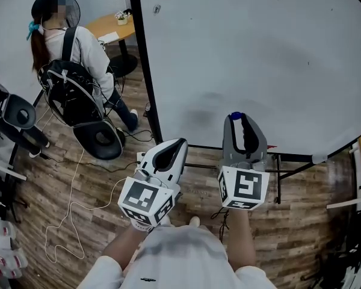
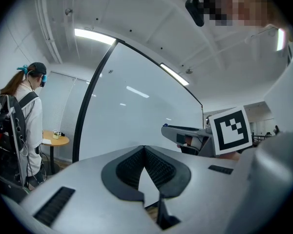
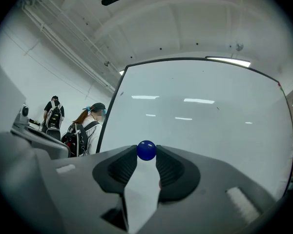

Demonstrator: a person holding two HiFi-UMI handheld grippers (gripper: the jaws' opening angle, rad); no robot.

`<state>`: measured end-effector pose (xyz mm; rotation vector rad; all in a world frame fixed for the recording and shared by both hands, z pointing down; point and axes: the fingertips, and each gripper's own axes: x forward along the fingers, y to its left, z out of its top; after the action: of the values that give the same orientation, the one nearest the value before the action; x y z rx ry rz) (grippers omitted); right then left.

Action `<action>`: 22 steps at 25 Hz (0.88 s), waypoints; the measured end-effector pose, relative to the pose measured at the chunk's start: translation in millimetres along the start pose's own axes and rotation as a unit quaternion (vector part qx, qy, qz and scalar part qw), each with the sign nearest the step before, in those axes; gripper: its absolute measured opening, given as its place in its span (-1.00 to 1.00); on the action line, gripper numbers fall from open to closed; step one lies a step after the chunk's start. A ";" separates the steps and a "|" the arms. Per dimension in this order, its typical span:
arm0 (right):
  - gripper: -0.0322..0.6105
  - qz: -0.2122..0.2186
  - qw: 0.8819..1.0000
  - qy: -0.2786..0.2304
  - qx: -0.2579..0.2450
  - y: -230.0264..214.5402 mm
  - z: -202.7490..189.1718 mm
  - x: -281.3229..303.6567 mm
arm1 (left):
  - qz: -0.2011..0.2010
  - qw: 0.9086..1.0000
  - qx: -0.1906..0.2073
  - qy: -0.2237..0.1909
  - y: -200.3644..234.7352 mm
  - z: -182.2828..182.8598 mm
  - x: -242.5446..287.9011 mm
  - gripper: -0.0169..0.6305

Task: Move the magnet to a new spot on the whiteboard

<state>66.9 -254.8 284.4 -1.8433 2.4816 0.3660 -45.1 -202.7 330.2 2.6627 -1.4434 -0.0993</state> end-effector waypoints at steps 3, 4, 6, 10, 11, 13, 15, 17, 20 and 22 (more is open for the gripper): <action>-0.49 0.001 1.000 0.006 0.006 2.7 -4.8 -6.0 | -0.003 1.000 0.000 0.001 -1.5 1.3 -1.3 -0.93; -0.49 0.002 1.000 0.007 0.005 2.3 -6.3 -7.2 | -0.004 1.000 0.000 0.001 -2.3 1.1 -1.0 -0.93; -0.49 0.002 1.000 0.009 0.003 0.7 -7.2 -9.3 | -0.007 1.000 0.000 0.001 -4.0 0.8 -1.3 -0.93; -0.49 0.001 1.000 0.006 -0.005 -7.7 -1.4 -13.2 | -0.012 1.000 0.003 0.001 -9.3 3.3 -0.4 -0.93; -0.49 0.001 1.000 0.005 -0.009 -10.3 0.5 -12.8 | -0.013 1.000 0.003 0.001 -10.5 3.4 1.1 -0.93; -0.49 0.002 1.000 0.004 -0.019 -13.9 3.9 -11.3 | -0.018 1.000 0.004 0.003 -12.7 3.1 3.9 -0.93; -0.49 0.003 1.000 0.000 -0.028 -16.4 8.9 -9.6 | -0.021 1.000 0.008 0.004 -14.0 3.3 5.3 -0.93; -0.49 0.001 0.999 -0.006 -0.036 -20.2 16.2 -8.2 | -0.024 1.000 0.010 0.004 -15.1 4.5 7.1 -0.93; -0.49 -0.005 0.999 -0.013 -0.049 -29.2 27.8 -3.7 | -0.029 1.000 0.012 0.002 -17.7 7.3 11.8 -0.93; -0.49 -0.011 0.998 -0.017 -0.058 -36.1 35.1 0.0 | -0.033 0.999 0.014 0.001 -20.3 8.6 14.5 -0.93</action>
<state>97.0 -257.4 244.1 -1.8863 2.4649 0.5477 -21.3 -204.5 319.0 2.7315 -1.3674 -0.0828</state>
